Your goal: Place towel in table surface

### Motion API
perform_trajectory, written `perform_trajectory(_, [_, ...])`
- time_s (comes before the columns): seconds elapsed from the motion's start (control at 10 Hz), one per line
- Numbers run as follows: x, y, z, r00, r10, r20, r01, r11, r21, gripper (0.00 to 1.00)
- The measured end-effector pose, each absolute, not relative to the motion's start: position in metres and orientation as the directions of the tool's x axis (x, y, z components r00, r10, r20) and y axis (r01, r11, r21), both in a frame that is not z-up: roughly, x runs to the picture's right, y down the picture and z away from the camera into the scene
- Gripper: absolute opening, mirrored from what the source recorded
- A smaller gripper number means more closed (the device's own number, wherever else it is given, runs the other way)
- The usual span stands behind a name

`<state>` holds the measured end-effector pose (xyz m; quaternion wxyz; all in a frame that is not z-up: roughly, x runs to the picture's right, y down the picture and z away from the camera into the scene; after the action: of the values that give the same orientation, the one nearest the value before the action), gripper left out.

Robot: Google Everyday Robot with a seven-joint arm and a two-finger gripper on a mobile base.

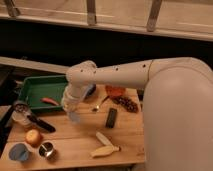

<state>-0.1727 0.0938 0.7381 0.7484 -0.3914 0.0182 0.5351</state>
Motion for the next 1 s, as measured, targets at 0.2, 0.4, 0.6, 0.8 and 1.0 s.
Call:
perform_trajectory(0.2, [-0.170, 0.109, 0.750, 0.425, 0.769, -0.477, -0.826, 0.115, -0.551, 0.00])
perform_trajectory(0.4, [-0.164, 0.139, 0.775, 0.422, 0.730, -0.537, -0.842, 0.097, -0.530, 0.00])
perform_trajectory(0.6, [-0.155, 0.162, 0.795, 0.410, 0.698, -0.587, -0.856, 0.072, -0.512, 0.00])
perform_trajectory(0.8, [-0.145, 0.184, 0.811, 0.397, 0.663, -0.635, -0.866, 0.041, -0.499, 0.10])
perform_trajectory(1.0, [-0.140, 0.193, 0.819, 0.387, 0.649, -0.655, -0.870, 0.020, -0.493, 0.27])
